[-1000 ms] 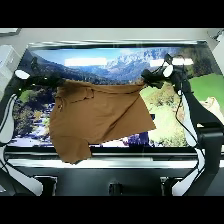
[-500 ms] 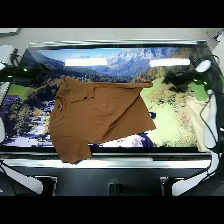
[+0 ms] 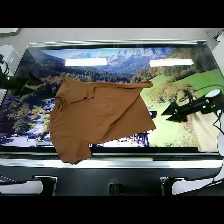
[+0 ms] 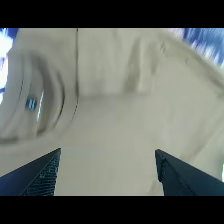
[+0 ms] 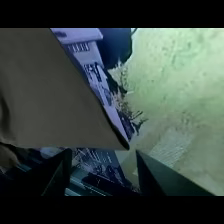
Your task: Fold the clothes and pants, and hang the long-sleeved shirts on hangers.
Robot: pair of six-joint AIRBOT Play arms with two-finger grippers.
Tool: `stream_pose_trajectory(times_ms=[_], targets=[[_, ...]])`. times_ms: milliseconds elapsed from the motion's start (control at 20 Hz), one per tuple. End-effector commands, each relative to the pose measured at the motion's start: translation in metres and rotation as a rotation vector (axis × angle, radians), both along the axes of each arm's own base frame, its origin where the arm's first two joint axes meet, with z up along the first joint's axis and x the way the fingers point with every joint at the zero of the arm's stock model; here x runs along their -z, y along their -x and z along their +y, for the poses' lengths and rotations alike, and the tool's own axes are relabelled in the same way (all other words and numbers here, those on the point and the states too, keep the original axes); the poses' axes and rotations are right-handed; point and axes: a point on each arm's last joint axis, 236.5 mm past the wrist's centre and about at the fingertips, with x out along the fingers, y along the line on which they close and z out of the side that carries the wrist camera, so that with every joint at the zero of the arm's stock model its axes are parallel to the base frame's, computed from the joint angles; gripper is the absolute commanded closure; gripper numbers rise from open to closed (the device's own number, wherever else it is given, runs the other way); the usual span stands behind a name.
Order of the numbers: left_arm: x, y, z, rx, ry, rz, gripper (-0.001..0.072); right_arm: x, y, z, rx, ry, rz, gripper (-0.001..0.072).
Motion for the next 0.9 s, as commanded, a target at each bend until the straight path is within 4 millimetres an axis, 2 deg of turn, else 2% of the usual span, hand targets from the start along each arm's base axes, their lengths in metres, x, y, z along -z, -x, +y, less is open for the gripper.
stream_pose_trajectory(times_ms=[0, 200, 500, 550, 650, 700, 800, 850], targets=[[0.006, 0.045, -0.010, -0.015, -0.002, 0.019, 0.0042, 0.020, 0.029, 0.025, -0.041, -0.037, 0.026, 0.0265], [0.011, 0.071, -0.019, -0.017, 0.005, 0.037, 0.0042, 0.031, 0.034, 0.040, -0.088, -0.015, 0.020, 0.0265], [0.010, 0.076, -0.022, -0.014, 0.009, 0.038, 0.0042, 0.039, 0.020, 0.049, -0.091, 0.037, -0.032, 0.0270], [0.010, 0.077, -0.022, -0.011, 0.010, 0.043, 0.0042, 0.039, 0.018, 0.050, -0.088, 0.039, -0.039, 0.0299], [0.012, 0.083, -0.023, 0.015, 0.007, 0.055, 0.0042, 0.040, 0.016, 0.051, -0.086, 0.042, -0.044, 0.0538], [0.017, 0.089, -0.023, 0.038, 0.005, 0.069, 0.0042, 0.040, 0.016, 0.050, -0.087, 0.044, -0.048, 0.0635], [0.030, 0.101, -0.014, 0.029, 0.010, 0.094, 0.0043, 0.037, 0.014, 0.050, -0.095, 0.047, -0.066, 0.0682], [0.040, 0.108, -0.007, 0.001, 0.016, 0.108, 0.0049, 0.034, 0.013, 0.050, -0.100, 0.050, -0.081, 0.0682]])
